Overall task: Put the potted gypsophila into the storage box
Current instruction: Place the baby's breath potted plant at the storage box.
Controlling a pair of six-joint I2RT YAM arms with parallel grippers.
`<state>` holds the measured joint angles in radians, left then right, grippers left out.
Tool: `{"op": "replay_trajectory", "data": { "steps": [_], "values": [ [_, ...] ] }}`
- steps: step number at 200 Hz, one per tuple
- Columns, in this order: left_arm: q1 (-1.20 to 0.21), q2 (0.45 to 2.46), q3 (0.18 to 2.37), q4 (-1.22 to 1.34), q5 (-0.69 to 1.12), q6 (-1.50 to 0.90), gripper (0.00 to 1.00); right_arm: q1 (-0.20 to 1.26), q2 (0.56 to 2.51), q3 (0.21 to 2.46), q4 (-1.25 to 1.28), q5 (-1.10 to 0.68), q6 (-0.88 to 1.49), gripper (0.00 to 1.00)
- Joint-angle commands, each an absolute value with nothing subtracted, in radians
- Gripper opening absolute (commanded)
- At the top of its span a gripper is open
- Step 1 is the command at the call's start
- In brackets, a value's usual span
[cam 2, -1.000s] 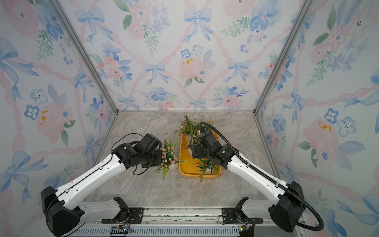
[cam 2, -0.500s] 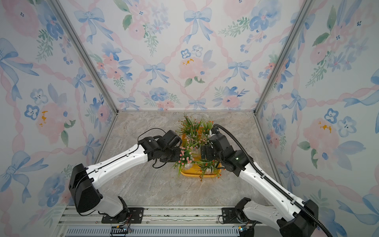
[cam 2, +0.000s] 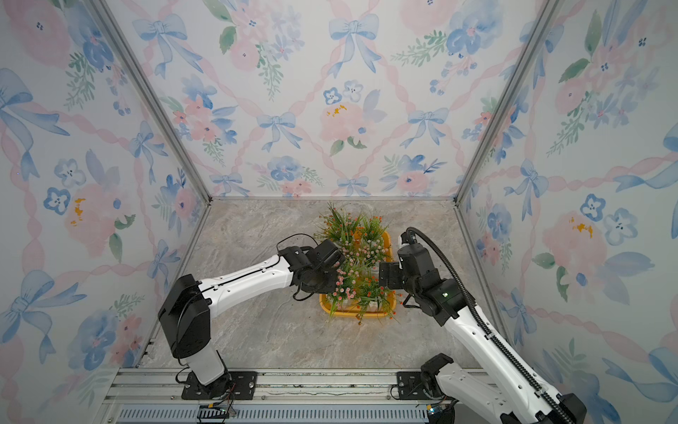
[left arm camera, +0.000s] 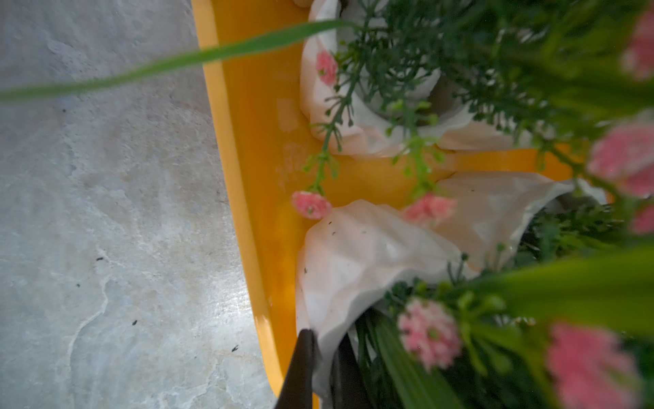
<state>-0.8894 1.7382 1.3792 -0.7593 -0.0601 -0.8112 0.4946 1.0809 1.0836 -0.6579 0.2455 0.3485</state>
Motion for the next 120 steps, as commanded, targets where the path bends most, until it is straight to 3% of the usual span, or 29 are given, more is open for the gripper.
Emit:
{"op": "replay_trajectory", "data": {
  "steps": [1,29,43,78,98,120],
  "values": [
    [-0.894,1.763,1.391,-0.702,-0.083,-0.799,0.00,0.448,1.067,1.065,-0.701,0.239,0.319,0.97],
    [-0.896,1.804,1.393,-0.696,-0.088,-0.802,0.00,0.403,1.051,1.066,-0.719,0.232,0.303,0.97],
    [-0.898,1.803,1.392,-0.695,-0.102,-0.812,0.23,0.385,1.044,1.067,-0.725,0.230,0.296,0.97],
    [-0.896,1.760,1.401,-0.697,-0.144,-0.820,0.62,0.334,1.046,1.065,-0.720,0.206,0.291,0.97],
    [-0.896,1.718,1.403,-0.697,-0.158,-0.822,0.73,0.315,1.063,1.073,-0.717,0.198,0.295,0.97],
    [-0.892,1.663,1.391,-0.698,-0.180,-0.822,0.78,0.299,1.080,1.083,-0.707,0.200,0.300,0.97]
  ]
}}
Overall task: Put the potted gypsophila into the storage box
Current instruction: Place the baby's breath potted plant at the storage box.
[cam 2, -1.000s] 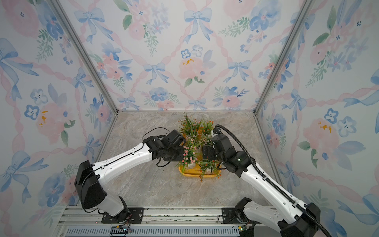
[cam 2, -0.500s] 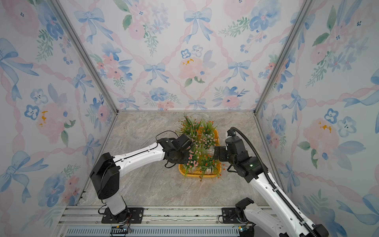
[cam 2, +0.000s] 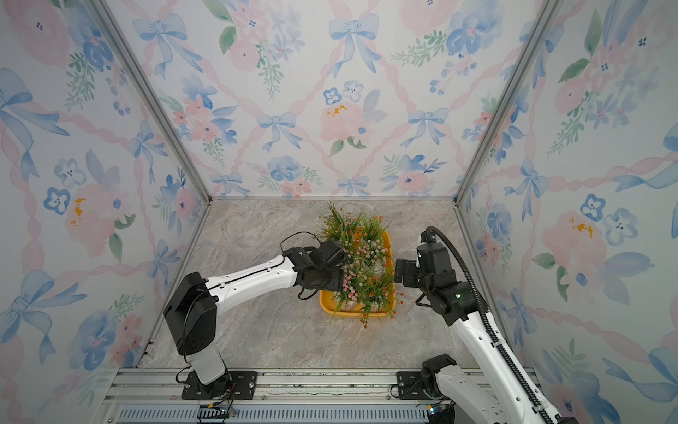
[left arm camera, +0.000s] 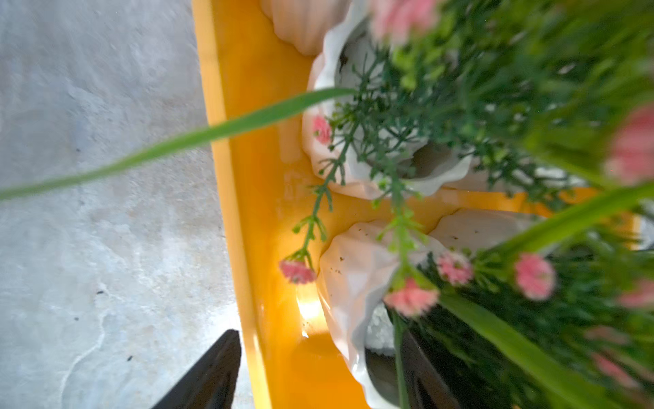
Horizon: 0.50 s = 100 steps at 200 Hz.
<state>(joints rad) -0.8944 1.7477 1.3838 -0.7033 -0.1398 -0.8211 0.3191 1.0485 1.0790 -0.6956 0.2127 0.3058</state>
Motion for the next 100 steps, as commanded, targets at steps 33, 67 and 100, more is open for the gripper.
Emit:
{"op": "replay_trajectory", "data": {
  "steps": [33,67,100],
  "values": [
    [-0.856,1.547,1.324,-0.700,-0.219,-0.831,0.81,0.273,1.106,1.100,-0.698,0.204,0.302,0.97],
    [-0.769,1.386,1.234,-0.699,-0.295,-0.823,0.98,0.251,1.130,1.121,-0.696,0.242,0.324,0.97],
    [-0.659,1.287,1.238,-0.683,-0.420,-0.684,0.98,0.226,1.147,1.150,-0.702,0.278,0.360,0.97]
  ]
}}
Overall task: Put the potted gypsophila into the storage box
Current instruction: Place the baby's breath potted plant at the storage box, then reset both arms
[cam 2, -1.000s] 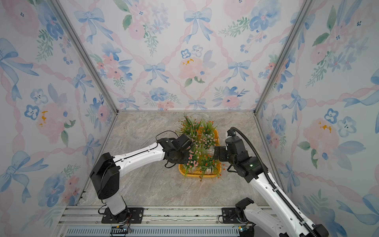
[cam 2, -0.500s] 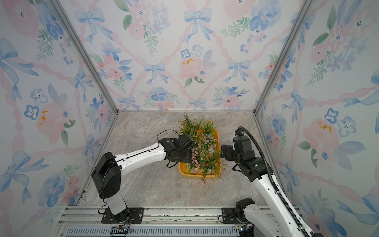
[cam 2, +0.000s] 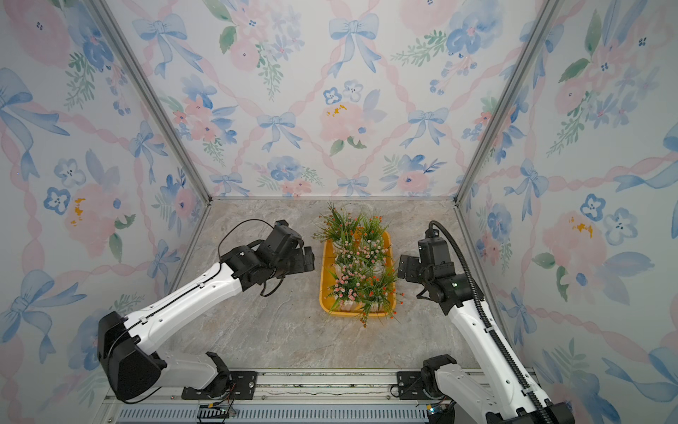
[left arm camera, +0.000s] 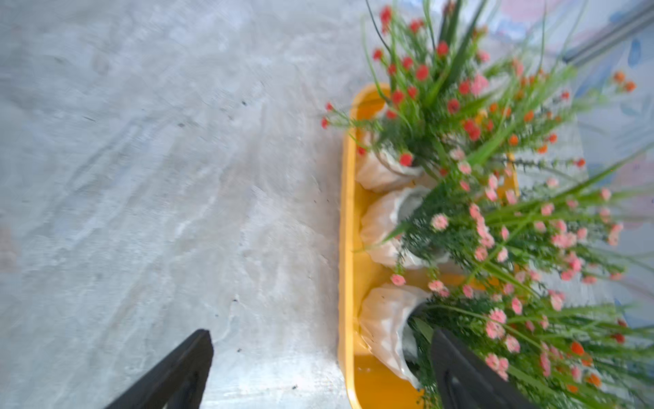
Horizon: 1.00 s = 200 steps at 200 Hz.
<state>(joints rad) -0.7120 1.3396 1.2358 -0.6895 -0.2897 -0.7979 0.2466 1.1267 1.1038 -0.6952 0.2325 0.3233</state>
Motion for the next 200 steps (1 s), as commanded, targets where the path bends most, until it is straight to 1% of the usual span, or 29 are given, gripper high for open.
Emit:
{"op": "replay_trajectory", "data": {
  "steps": [1,19,45,64,100,117,133,148,160,190,200],
  "values": [
    [-0.656,1.287,1.239,-0.683,-0.425,-0.677,0.98,0.226,1.147,1.151,-0.703,0.280,0.360,0.97],
    [-0.584,1.270,1.240,-0.627,-0.483,-0.586,0.98,0.222,1.139,1.167,-0.719,0.319,0.367,0.97],
    [-0.461,1.249,1.156,-0.422,-0.459,-0.449,0.98,0.210,1.094,1.153,-0.747,0.383,0.381,0.97],
    [-0.378,1.226,1.049,-0.245,-0.444,-0.394,0.98,0.177,1.048,1.131,-0.788,0.418,0.411,0.97],
    [-0.253,1.107,0.727,0.165,-0.375,-0.238,0.98,0.096,0.878,1.053,-0.843,0.491,0.461,0.97],
    [-0.213,1.043,0.514,0.389,-0.382,-0.174,0.98,0.075,0.791,1.007,-0.852,0.533,0.452,0.97],
    [-0.198,1.022,0.398,0.519,-0.417,-0.138,0.98,0.069,0.748,1.000,-0.900,0.603,0.441,0.97],
    [-0.189,1.045,0.336,0.596,-0.444,-0.119,0.98,0.067,0.720,1.000,-0.932,0.646,0.429,0.97],
    [-0.180,1.087,0.301,0.678,-0.430,-0.124,0.98,0.066,0.699,0.992,-0.928,0.650,0.418,0.97],
    [-0.170,1.277,0.276,0.866,-0.466,-0.154,0.98,0.066,0.666,0.961,-0.898,0.642,0.426,0.97],
    [-0.171,1.345,0.275,0.922,-0.452,-0.143,0.98,0.066,0.653,0.936,-0.877,0.630,0.413,0.97]
  ]
}}
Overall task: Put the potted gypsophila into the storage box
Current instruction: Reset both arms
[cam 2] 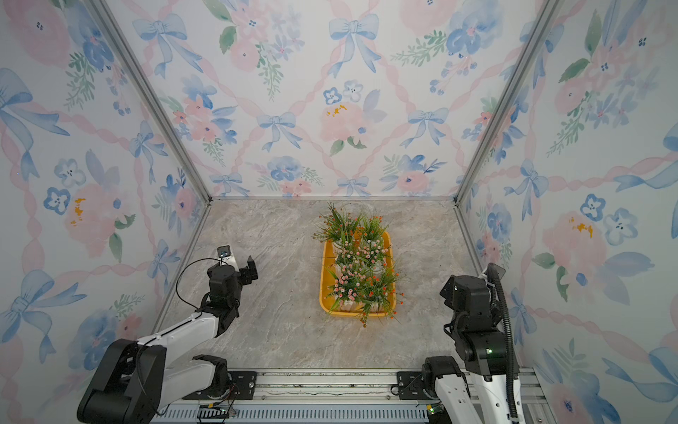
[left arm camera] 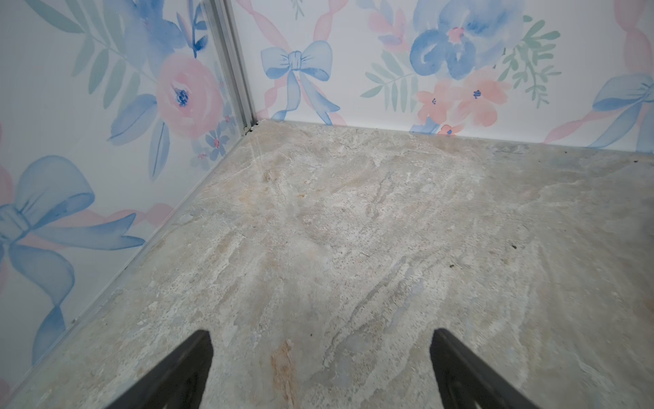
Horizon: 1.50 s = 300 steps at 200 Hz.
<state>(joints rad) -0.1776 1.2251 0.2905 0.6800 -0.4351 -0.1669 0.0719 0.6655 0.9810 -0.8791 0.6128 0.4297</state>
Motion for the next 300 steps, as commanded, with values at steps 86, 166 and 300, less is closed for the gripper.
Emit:
{"op": "replay_trajectory", "data": {
  "steps": [86,166,300],
  "values": [
    [-0.128,1.523,0.222,1.244,-0.260,-0.059,0.98,0.063,0.630,0.783,-0.807,0.660,0.422,0.97],
    [-0.115,1.548,0.197,1.321,-0.230,-0.059,0.98,0.008,0.716,0.283,0.040,0.580,0.201,0.97],
    [-0.143,1.545,0.180,1.355,-0.402,-0.092,0.98,-0.135,1.263,0.298,0.758,0.144,0.109,0.97]
  ]
}}
